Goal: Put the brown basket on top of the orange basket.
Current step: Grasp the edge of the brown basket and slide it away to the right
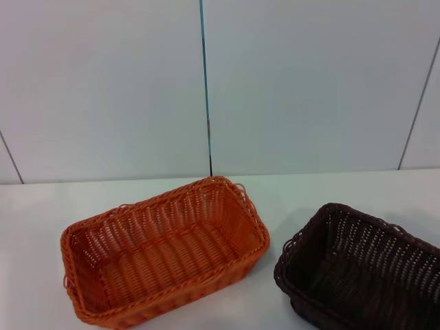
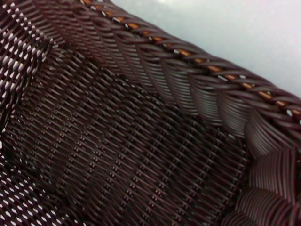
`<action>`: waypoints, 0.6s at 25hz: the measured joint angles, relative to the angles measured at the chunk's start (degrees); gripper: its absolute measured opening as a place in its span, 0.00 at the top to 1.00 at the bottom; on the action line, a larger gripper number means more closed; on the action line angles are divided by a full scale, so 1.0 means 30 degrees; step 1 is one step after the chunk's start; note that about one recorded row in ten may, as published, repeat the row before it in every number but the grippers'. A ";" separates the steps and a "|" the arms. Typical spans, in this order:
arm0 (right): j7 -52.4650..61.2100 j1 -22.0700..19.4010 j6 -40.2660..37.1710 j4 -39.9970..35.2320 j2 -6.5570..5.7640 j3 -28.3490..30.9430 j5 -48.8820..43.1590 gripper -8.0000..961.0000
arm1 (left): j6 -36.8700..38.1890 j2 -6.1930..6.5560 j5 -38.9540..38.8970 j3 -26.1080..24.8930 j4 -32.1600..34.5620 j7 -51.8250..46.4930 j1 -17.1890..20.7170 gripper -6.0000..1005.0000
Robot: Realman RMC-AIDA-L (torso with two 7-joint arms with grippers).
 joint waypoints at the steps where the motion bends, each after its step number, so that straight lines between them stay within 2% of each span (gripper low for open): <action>1: 0.0010 0.0062 0.0012 -0.0087 -0.0014 0.0010 -0.0077 0.41 | 0.0000 0.0000 0.0000 0.0000 0.0000 0.0000 0.0000 0.14; 7: 0.0143 0.0188 0.0056 -0.0010 -0.0026 0.0314 -0.0604 0.43 | 0.0017 -0.0022 -0.0064 0.0000 0.0001 0.0000 0.0088 0.14; 10: 0.0162 0.0243 0.0067 0.0085 -0.0087 0.0706 -0.0623 0.65 | 0.0074 -0.0021 -0.0075 0.0000 0.0000 -0.0001 0.0111 0.14; 15: 0.0134 0.0322 0.0061 0.0267 -0.0181 0.0971 -0.0578 0.79 | 0.0124 -0.0018 -0.0097 -0.0004 0.0004 -0.0001 0.0126 0.14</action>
